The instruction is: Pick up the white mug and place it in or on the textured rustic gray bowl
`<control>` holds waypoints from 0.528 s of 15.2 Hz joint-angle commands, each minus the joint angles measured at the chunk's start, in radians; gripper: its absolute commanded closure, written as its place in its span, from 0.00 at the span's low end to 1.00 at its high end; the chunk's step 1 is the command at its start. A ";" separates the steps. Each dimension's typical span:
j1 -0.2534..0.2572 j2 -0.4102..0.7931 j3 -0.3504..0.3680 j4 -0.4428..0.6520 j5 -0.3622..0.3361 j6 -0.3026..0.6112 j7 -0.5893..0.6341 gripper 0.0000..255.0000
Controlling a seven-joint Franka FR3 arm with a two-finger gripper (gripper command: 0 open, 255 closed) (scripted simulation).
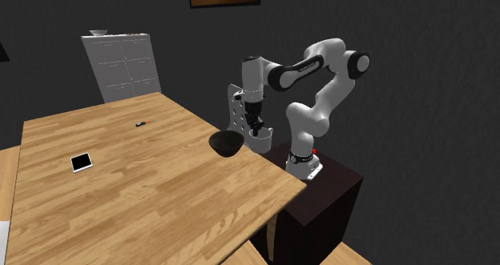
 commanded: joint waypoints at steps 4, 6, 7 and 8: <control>0.005 -0.002 0.009 0.067 0.009 -0.069 0.002 1.00; 0.007 -0.001 0.013 0.095 0.013 -0.096 0.003 1.00; 0.008 0.000 0.014 0.108 0.014 -0.108 0.003 1.00; 0.008 0.001 0.015 0.115 0.015 -0.114 0.003 1.00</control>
